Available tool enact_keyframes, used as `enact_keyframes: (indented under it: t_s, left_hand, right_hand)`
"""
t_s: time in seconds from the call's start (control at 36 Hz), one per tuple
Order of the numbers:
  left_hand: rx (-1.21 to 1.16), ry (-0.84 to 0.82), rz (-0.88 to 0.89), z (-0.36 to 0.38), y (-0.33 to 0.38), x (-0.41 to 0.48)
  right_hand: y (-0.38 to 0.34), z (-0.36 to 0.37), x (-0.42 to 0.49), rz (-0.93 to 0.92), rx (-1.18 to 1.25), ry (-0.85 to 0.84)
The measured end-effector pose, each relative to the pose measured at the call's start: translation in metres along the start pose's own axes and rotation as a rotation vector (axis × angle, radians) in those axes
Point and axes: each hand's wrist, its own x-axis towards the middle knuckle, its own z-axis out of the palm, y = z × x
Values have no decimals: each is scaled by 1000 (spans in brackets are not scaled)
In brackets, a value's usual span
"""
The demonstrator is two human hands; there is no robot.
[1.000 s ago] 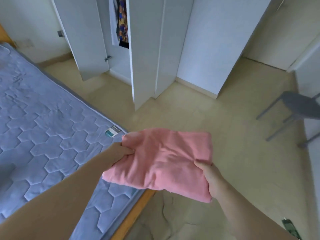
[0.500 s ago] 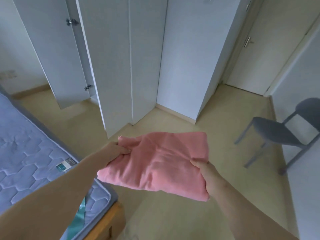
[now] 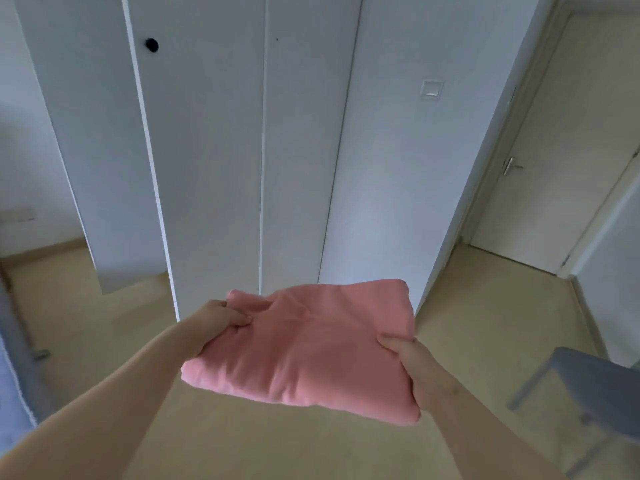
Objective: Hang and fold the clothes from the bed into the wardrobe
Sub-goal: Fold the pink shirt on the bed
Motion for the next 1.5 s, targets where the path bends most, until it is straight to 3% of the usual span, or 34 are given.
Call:
enact_keyframes:
  t_s: [0.28, 0.47, 0.72, 1.08, 1.5]
  left_hand:
    - [-43, 280, 68, -93, 81, 67]
    - [-103, 522, 55, -181, 86, 85]
    - [-148, 760, -3, -289, 97, 134]
    - [-249, 1104, -40, -474, 104, 193]
    - [-285, 1155, 95, -690, 110, 297]
  right_hand:
    - [-103, 101, 109, -144, 56, -225]
    - [-149, 223, 150, -244, 0, -442]
    - [-215, 407, 169, -536, -143, -783]
    - [-288, 646, 197, -545, -138, -934]
    - [-363, 888, 230, -675, -154, -860]
